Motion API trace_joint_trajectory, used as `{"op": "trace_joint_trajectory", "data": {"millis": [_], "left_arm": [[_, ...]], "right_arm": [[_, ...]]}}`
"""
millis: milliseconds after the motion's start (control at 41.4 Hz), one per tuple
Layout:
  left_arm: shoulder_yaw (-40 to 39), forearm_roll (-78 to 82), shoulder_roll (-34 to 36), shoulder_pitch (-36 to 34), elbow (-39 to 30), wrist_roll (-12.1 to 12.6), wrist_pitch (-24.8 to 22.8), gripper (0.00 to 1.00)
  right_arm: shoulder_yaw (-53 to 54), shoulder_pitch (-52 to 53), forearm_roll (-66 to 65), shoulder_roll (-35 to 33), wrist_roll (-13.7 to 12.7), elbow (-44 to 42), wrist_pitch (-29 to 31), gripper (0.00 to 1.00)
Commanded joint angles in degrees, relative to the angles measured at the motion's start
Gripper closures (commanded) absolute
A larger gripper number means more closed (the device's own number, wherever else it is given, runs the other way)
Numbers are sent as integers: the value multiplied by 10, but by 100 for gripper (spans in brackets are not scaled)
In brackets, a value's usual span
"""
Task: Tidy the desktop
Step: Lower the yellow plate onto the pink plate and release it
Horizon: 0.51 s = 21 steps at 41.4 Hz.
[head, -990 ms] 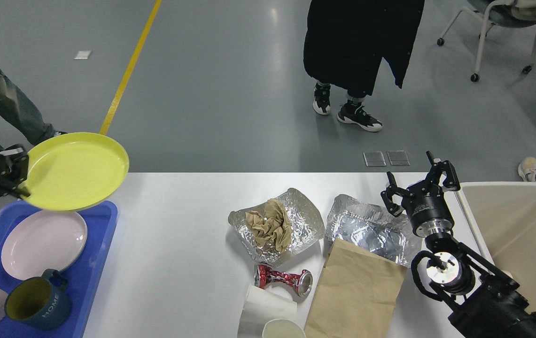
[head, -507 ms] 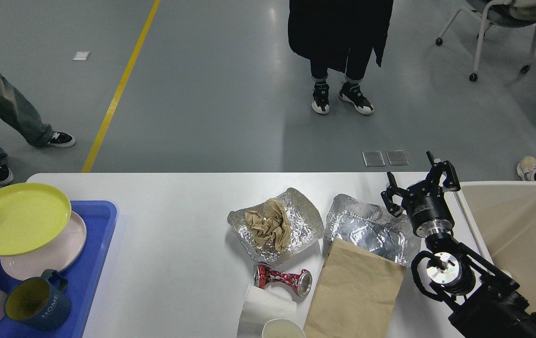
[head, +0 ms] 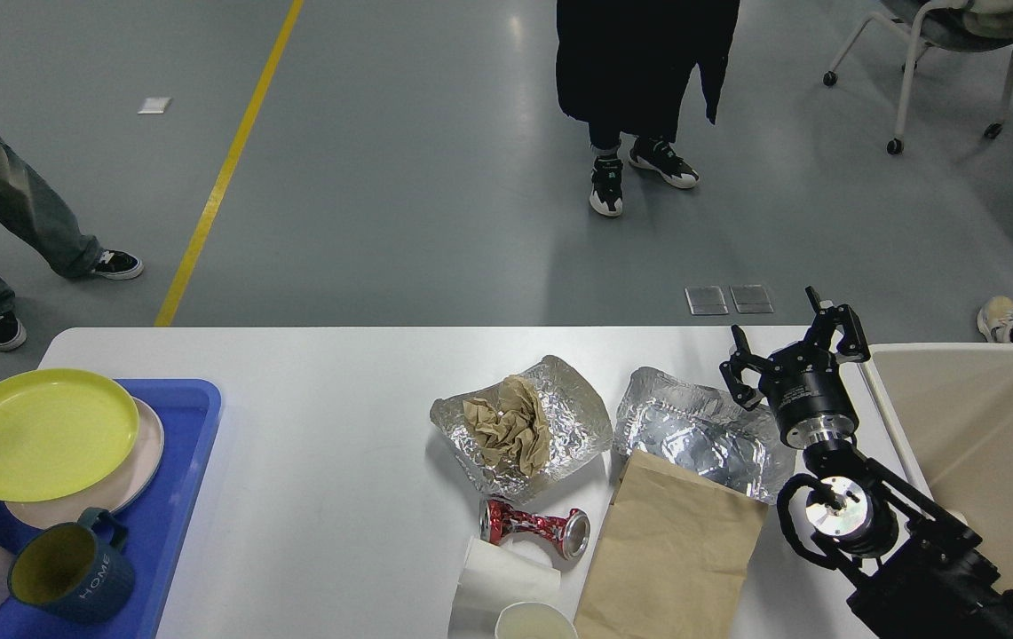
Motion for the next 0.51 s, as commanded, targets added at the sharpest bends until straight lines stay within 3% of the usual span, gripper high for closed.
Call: {"op": "trace_joint_trajectory", "data": {"millis": [0,483], "left_arm": [[-1,1,-18,16,1,2,29,100],[-7,11,-26,23,1,2,42,100]], "right_arm": [[0,0,0,0,0,0,0,0],[0,0,0,0,0,0,0,0]]}}
